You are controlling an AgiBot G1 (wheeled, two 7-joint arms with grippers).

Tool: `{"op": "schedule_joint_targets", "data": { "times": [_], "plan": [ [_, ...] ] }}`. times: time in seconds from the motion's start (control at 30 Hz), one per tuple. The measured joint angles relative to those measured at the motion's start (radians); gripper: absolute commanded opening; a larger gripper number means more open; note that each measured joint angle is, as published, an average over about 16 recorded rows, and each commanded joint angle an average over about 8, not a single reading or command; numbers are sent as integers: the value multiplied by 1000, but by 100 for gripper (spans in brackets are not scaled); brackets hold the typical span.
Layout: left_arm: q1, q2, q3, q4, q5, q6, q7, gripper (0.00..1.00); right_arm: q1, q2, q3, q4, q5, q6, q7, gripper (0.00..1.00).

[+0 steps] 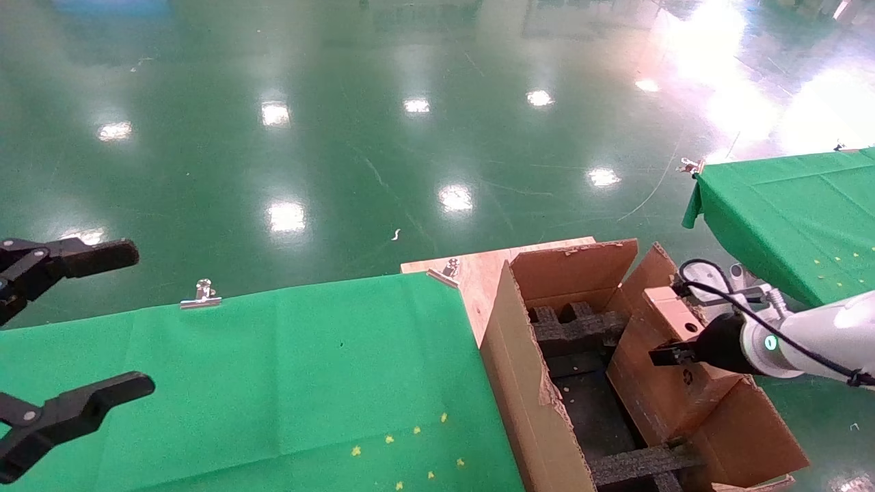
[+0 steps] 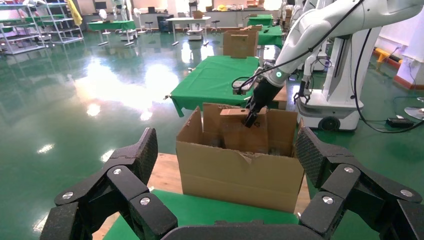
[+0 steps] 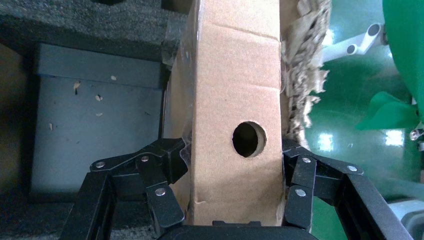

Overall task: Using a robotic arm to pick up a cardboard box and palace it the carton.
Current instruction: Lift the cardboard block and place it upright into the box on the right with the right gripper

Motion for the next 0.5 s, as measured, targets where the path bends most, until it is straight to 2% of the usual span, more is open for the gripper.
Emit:
{"op": "schedule_joint_targets", "data": {
  "times": [0.27, 0.5],
  "plan": [
    [0, 0, 0, 0, 0, 0, 0, 100, -49, -31, -17, -41, -10, 43, 29, 0],
    [0, 0, 0, 0, 0, 0, 0, 100, -89, -68, -31, -105, 14, 84, 18, 0]
  ]
}}
